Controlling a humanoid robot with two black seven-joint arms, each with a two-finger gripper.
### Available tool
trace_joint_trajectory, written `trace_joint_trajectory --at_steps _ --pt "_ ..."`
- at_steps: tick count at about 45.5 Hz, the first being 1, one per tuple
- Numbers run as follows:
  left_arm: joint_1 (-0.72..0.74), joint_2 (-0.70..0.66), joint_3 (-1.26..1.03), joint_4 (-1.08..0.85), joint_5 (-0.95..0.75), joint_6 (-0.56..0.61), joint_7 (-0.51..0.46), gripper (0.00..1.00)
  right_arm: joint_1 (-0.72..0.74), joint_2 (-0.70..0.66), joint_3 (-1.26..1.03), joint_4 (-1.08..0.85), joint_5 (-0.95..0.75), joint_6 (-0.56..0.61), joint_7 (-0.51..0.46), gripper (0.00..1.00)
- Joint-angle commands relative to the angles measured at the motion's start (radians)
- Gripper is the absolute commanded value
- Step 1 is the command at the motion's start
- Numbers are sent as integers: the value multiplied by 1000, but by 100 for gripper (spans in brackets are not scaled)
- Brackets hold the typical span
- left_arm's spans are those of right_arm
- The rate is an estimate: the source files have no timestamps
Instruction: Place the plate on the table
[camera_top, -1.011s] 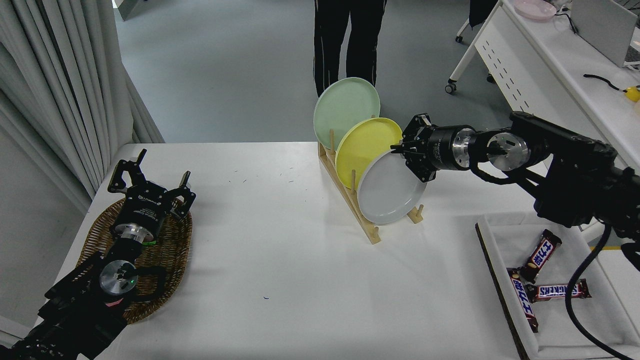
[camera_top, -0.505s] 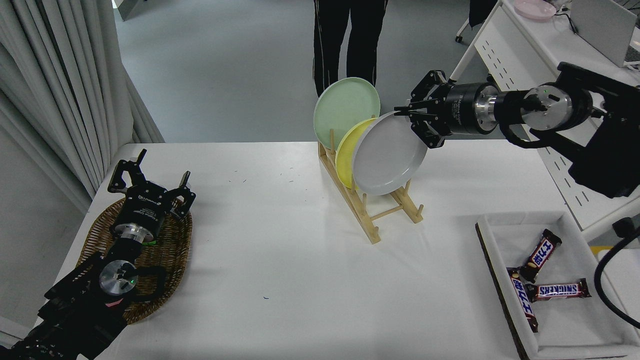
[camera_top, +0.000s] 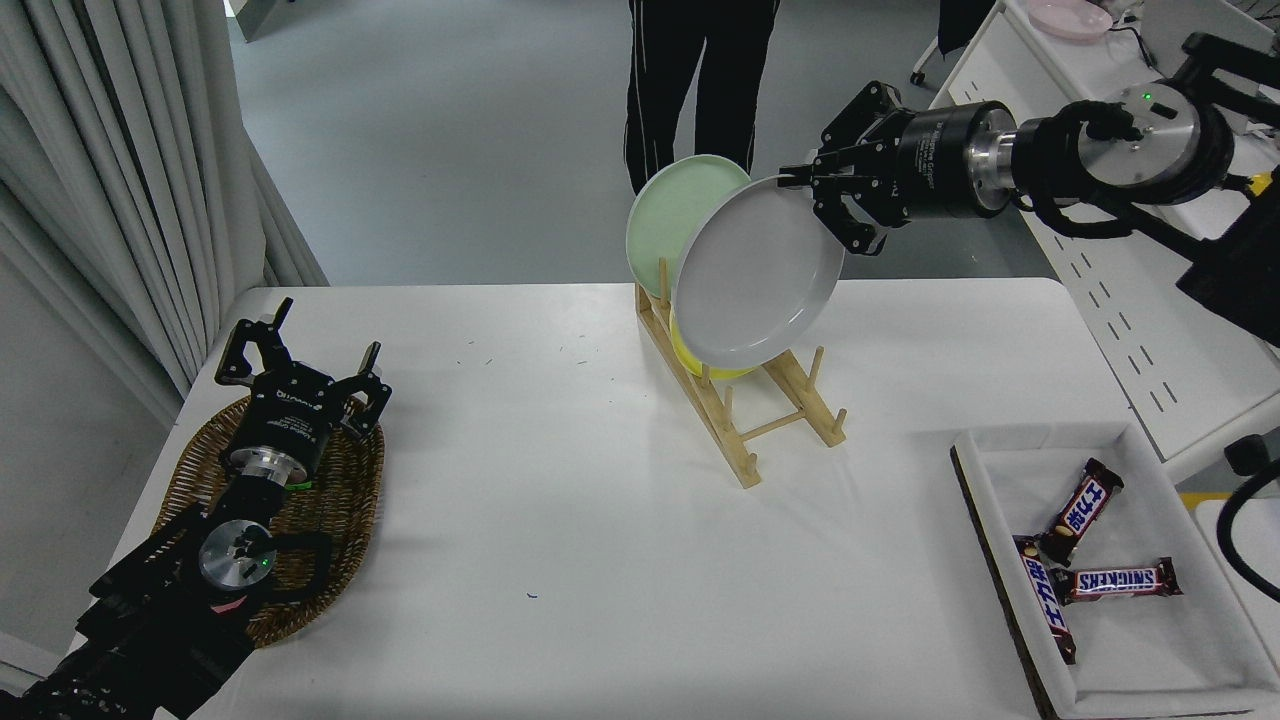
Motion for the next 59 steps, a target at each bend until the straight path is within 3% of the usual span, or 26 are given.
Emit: trace_joint_trajectory --at_steps 1,25,44,59 --pt "0 0 0 0 0 0 0 100 15 47 17 10 118 -166 -39 0" --pt "0 0 0 0 0 0 0 100 -126 187 66 -8 142 -629 -40 0" --pt "0 0 0 0 0 0 0 100 -341 196 103 -88 388 -637 -37 0" --pt "0 0 0 0 0 0 0 100 -472 256 134 -189 443 -637 -36 0"
